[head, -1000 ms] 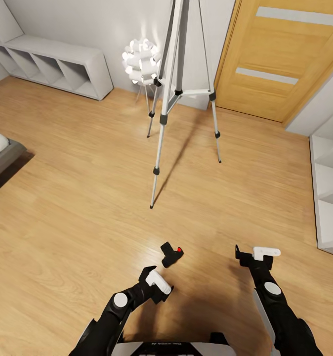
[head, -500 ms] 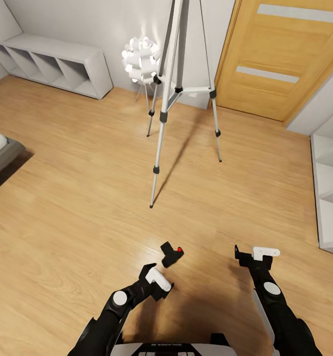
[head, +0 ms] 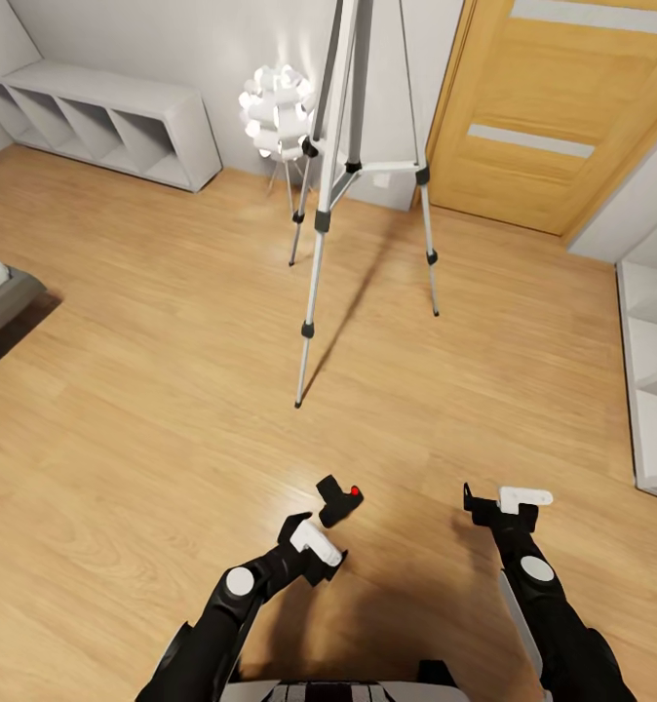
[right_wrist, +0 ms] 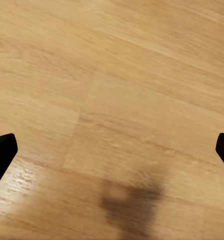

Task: Attach the digital camera to the camera tripod in the bedroom.

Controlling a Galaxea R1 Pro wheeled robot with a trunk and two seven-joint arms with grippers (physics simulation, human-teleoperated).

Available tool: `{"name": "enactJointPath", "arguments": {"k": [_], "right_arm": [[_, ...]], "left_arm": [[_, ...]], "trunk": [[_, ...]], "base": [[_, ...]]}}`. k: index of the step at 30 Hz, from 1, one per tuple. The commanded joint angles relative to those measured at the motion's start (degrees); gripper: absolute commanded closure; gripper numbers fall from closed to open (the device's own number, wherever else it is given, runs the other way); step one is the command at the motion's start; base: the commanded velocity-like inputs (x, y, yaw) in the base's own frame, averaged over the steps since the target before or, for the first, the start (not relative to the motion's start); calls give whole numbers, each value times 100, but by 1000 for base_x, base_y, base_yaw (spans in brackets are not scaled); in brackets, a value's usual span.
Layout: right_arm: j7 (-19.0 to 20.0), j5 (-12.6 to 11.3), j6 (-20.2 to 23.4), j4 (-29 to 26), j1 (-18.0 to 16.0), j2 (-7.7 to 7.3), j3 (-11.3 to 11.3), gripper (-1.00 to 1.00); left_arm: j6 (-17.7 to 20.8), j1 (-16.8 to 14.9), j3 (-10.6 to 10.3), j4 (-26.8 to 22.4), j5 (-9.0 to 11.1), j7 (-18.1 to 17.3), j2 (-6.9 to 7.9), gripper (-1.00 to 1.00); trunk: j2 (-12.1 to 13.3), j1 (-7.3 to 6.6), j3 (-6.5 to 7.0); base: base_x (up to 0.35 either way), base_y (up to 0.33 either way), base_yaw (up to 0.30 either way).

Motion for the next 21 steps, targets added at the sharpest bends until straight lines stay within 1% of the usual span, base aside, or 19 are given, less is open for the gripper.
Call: {"name": "enactJointPath", "arguments": {"k": [1, 7, 21], "right_arm": [[-21, 29, 21, -5, 0, -2, 5, -100], [-21, 29, 21, -3, 0, 4, 6, -100], [-21, 29, 17, -1, 1, 13, 15, -100]], "left_arm": [[71, 0, 1, -32, -21, -26, -15, -100], [367, 0, -19, -294, -25, -44, -17, -100], [445, 0, -37, -465, -28, -46, -17, -100]], "trunk": [[-43, 22, -21], [-284, 154, -129], [-845, 462, -380]], "base": [[0, 0, 0], [0, 0, 0], [0, 0, 0]]}}
